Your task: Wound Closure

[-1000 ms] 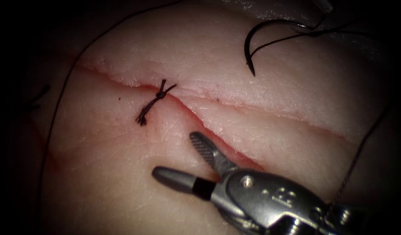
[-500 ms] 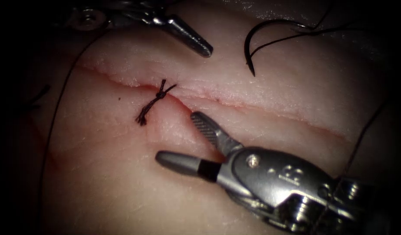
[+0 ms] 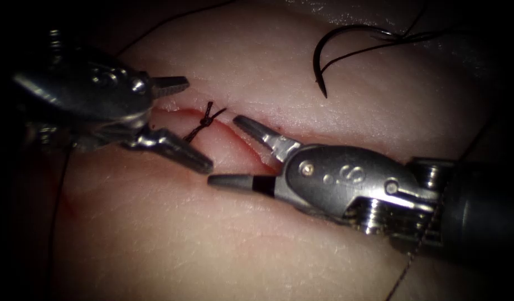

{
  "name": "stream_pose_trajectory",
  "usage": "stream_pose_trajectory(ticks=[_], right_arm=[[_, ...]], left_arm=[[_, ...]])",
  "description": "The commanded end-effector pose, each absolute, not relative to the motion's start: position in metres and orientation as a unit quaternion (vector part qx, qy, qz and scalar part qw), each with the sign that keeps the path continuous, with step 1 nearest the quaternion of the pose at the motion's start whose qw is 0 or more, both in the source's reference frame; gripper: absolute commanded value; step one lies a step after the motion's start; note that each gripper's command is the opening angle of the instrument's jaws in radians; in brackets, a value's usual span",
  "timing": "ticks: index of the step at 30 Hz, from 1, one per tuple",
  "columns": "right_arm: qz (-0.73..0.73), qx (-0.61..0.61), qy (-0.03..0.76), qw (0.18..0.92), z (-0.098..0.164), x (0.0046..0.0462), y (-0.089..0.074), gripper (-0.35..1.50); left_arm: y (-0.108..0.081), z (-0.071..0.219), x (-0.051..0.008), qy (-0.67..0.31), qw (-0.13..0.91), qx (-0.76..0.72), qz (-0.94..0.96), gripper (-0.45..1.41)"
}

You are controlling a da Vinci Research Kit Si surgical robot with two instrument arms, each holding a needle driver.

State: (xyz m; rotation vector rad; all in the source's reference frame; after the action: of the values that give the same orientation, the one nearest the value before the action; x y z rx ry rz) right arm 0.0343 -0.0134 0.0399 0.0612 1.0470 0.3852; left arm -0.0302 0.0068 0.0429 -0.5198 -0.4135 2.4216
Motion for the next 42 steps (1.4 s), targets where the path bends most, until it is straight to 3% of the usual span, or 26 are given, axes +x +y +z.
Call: stream_pose_trajectory(ticks=[1, 6, 14, 22, 26, 27, 36, 42], right_arm=[[0.179, 0.027, 0.498, 0.848, 0.0403, 0.0352, -0.0134, 1.08], [0.161, 0.017, 0.498, 0.852, 0.0404, 0.0352, -0.0134, 1.1], [0.143, 0.003, 0.496, 0.856, 0.0403, 0.0352, -0.0134, 1.2], [0.137, -0.001, 0.495, 0.858, 0.0401, 0.0356, -0.0138, 1.21], [0.134, -0.003, 0.495, 0.858, 0.0401, 0.0356, -0.0139, 1.21], [0.135, -0.004, 0.494, 0.859, 0.0401, 0.0356, -0.0139, 1.21], [0.116, -0.032, 0.487, 0.865, 0.0405, 0.0358, -0.0133, 1.18], [0.073, -0.075, 0.482, 0.87, 0.0418, 0.0381, -0.0121, 1.18]], left_arm=[[0.0064, 0.044, -0.0306, -0.158, 0.314, -0.185, 0.918, 0.69], [0.005, 0.0474, -0.0302, -0.154, 0.32, -0.161, 0.921, 0.46], [0.0035, 0.0517, -0.03, -0.169, 0.327, -0.153, 0.917, 0.39], [0.0045, 0.0526, -0.0291, -0.177, 0.342, -0.153, 0.91, 0.2], [0.0045, 0.0526, -0.0292, -0.177, 0.343, -0.153, 0.91, -0.15], [0.0045, 0.0526, -0.0292, -0.177, 0.346, -0.152, 0.909, -0.45], [0.0054, 0.0517, -0.0278, -0.164, 0.346, -0.149, 0.912, -0.45], [0.0059, 0.0513, -0.0286, -0.166, 0.33, -0.147, 0.918, -0.45]])
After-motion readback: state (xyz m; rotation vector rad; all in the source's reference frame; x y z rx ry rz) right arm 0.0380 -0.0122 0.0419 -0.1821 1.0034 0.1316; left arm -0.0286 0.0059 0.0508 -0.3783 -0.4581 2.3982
